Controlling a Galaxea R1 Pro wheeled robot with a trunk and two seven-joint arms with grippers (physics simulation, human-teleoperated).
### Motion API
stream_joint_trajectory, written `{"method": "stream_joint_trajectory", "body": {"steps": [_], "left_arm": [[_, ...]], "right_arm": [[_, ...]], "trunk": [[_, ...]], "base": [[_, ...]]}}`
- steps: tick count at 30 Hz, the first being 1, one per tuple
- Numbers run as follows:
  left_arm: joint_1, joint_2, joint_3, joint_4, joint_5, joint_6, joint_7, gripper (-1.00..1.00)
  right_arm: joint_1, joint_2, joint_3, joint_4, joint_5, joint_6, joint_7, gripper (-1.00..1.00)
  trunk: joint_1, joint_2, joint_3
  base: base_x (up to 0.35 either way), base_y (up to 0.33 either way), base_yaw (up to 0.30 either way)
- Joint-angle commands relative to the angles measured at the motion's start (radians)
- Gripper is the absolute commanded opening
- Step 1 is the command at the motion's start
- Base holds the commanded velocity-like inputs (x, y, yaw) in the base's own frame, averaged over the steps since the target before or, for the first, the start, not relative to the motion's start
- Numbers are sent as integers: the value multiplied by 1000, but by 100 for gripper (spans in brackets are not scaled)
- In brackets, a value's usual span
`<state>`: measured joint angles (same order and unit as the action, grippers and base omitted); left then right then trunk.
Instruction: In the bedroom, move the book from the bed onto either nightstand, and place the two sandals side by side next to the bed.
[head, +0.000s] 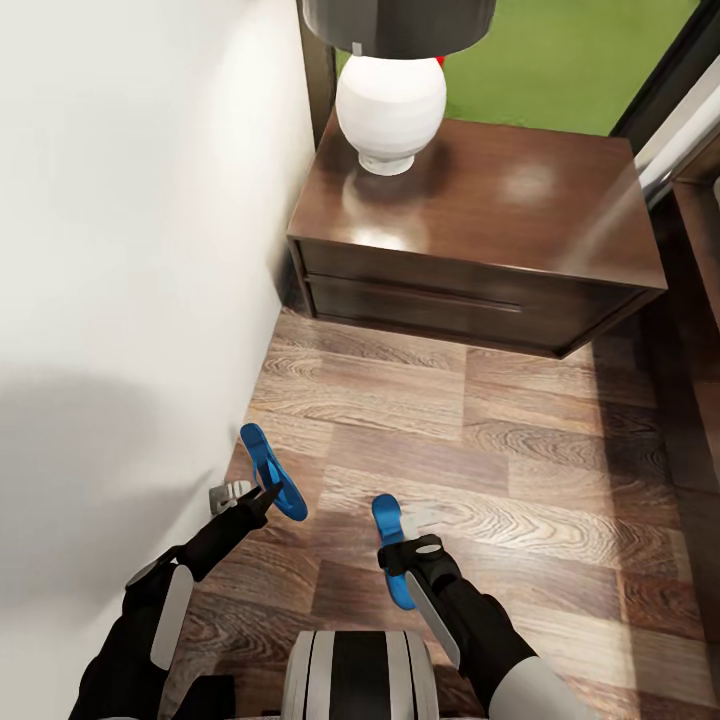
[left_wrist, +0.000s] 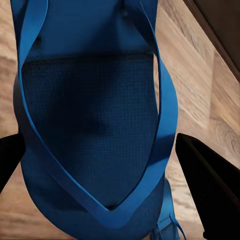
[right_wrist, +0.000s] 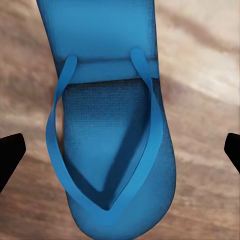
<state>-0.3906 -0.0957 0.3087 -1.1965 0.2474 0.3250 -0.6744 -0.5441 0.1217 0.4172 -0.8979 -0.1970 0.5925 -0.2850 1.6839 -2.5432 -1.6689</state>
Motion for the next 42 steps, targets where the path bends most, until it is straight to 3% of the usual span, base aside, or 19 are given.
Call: {"method": "stream_joint_trajectory", "body": {"steps": [1, 15, 28, 34, 42], "left_arm": [[-1, -1, 3, 0, 7, 9, -4, -100], [-1, -1, 3, -1, 7, 9, -4, -100], [-1, -1, 3, -1, 7, 9, -4, -100], [-1, -1, 3, -1, 7, 9, -4, -100], [-1, -1, 3, -1, 8, 9, -4, -100]], "right_arm": [[-1, -1, 3, -1, -11, 3, -10, 100], [0, -1, 3, -1, -12, 3, -10, 100], [0, -1, 3, -1, -10, 3, -9, 100], [-1, -1, 3, -1, -10, 3, -10, 100], [0, -1, 3, -1, -9, 3, -10, 100]], "trunk": [[0, 0, -1], [5, -3, -47], [5, -3, -47], [8, -4, -70], [8, -4, -70]], "base": [[0, 0, 0], [0, 0, 0], [0, 0, 0], [0, 0, 0], [0, 0, 0]]}}
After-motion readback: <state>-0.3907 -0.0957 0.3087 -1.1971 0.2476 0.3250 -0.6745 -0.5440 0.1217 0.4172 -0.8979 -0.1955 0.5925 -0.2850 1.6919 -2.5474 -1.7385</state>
